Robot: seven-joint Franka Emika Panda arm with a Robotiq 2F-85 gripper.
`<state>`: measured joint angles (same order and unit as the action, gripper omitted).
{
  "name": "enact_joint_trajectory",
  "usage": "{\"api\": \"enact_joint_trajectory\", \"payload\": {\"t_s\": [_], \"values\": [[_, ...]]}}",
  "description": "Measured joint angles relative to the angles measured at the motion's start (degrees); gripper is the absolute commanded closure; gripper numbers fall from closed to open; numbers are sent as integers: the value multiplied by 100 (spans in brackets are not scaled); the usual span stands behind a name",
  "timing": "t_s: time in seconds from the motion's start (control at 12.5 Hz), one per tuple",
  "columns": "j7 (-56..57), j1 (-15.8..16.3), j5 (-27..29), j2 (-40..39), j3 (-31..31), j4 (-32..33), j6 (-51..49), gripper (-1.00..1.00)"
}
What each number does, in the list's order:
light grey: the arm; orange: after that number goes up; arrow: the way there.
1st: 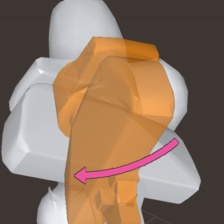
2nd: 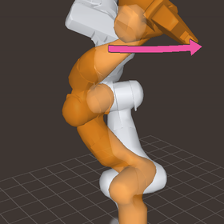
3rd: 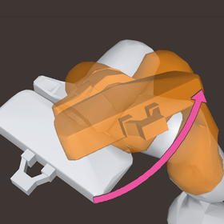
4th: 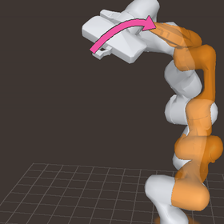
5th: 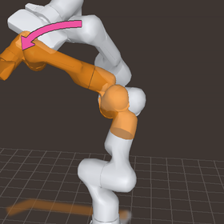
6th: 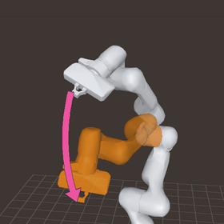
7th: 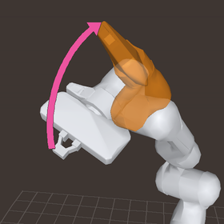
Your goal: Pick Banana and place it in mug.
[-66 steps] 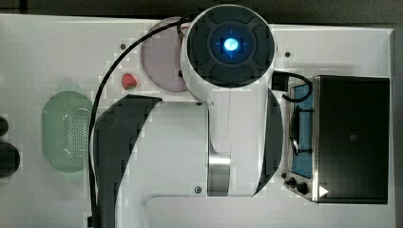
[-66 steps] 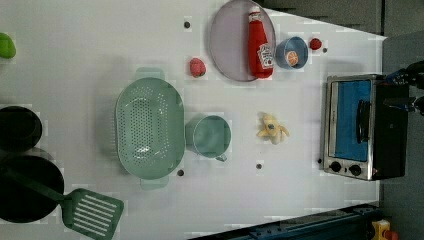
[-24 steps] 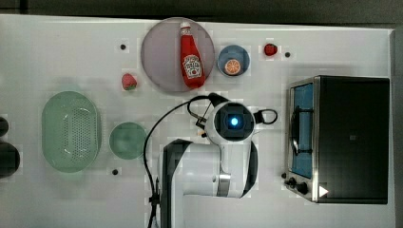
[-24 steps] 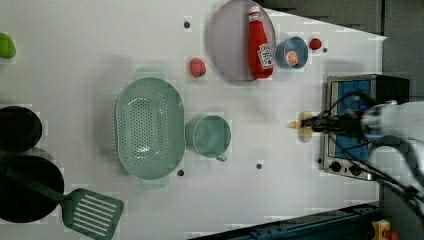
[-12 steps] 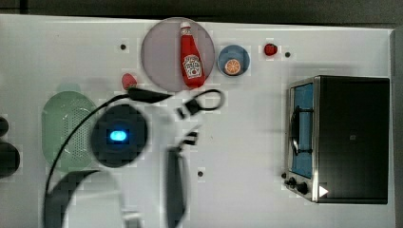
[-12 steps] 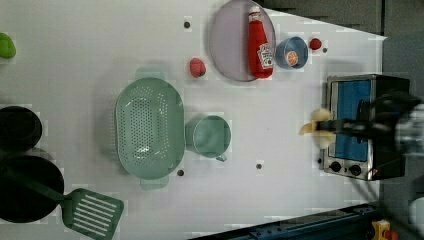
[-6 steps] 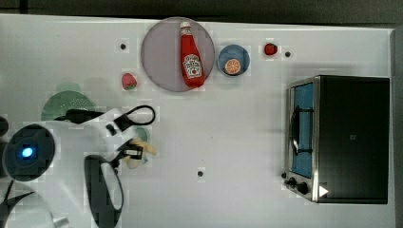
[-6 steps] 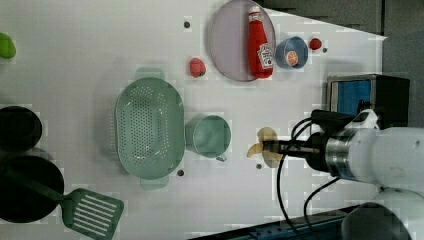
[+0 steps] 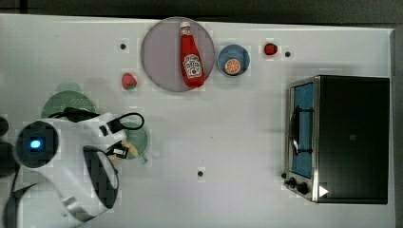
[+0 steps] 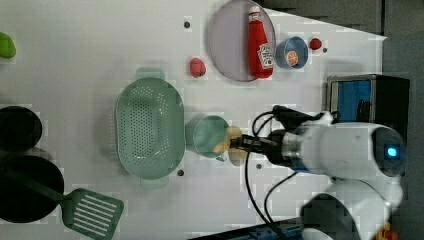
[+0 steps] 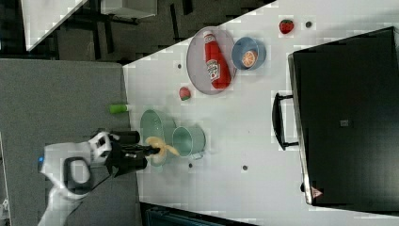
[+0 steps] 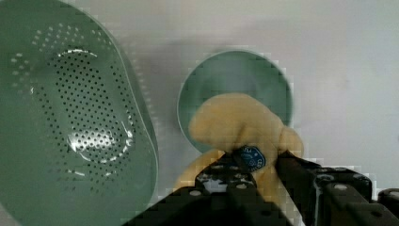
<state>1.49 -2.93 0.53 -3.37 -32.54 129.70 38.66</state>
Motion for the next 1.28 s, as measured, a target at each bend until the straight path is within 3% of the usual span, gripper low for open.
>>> {"api": "enact_joint_trajectory", "payload": {"t_s": [0.24,0.56,0.72,1.04,1.28], "values": [[-334,-144,97,-543,-90,179,434,36],[-864,-282,-249,-812,-90,369,428,-50],[-945,-162,-215,-906,-8,280,848,-100],[-1005,-141,-124,-662,112,257,915,-100],[-1006,-108,-234,-52,508,34,6,-100]]}}
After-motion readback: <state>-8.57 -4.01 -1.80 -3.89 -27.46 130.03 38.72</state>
